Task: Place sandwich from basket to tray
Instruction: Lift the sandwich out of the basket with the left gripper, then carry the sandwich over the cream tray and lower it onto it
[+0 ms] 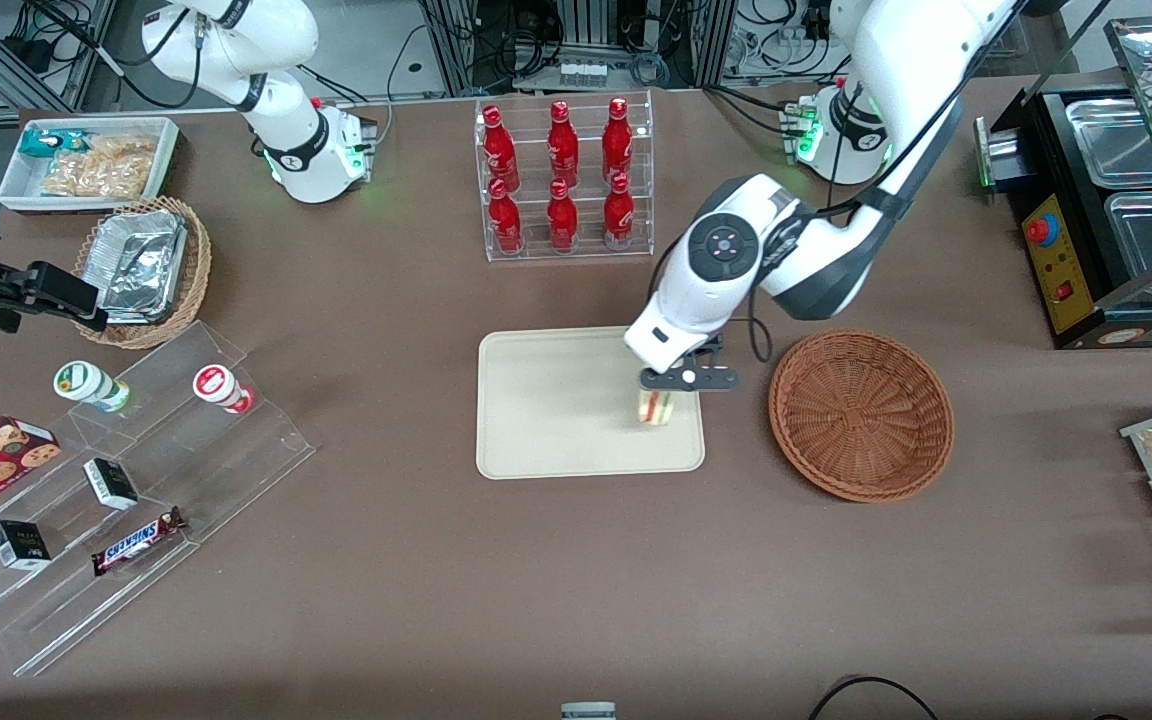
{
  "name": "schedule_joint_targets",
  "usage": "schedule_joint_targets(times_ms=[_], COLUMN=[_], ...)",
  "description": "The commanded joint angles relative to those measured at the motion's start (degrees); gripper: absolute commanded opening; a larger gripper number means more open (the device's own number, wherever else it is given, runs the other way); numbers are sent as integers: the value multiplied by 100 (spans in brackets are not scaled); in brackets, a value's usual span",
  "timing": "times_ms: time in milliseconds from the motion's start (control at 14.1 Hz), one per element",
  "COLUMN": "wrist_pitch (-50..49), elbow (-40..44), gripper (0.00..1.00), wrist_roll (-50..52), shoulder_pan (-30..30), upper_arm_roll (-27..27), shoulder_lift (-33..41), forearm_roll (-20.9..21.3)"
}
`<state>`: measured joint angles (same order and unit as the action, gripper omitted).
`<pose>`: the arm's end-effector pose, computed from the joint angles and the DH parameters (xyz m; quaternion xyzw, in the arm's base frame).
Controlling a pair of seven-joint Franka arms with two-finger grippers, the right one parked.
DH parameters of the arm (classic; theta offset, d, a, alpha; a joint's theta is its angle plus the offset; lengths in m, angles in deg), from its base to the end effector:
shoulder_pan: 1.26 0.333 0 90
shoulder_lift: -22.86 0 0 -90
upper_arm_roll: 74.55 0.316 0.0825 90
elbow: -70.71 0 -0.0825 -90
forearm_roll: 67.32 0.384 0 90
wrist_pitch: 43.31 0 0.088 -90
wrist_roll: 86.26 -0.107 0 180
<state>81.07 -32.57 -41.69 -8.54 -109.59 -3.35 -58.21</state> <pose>0.4999 -0.4037 0.3317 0.9980 -0.0014 -0.0432 0.0456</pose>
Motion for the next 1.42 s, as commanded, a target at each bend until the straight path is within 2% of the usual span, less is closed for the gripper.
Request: schedule_joint_targets(times_ms=[0,71,284,497,710,923,1278,1349], wrist_pitch=[-116,-116,-64,-63,59,77,130,200], elbow=[869,993,1099,1372,1460,1583,1794,1864], gripper=[15,15,16,16,17,21,21,22], wrist_roll=[455,561,833,1185,1300,1773,2029,2134], shoulder_pan=[-352,-483,-818,-941,-1029,-1038,-1082,-1265], upper_arm_roll=[58,76,304,296,305,305,305,331], shoulder_lift=[-638,-736,-1087,-1422,-1597,-1817,-2055,-2081], forearm_roll=[144,144,591,943,1049,1549,1700,1717])
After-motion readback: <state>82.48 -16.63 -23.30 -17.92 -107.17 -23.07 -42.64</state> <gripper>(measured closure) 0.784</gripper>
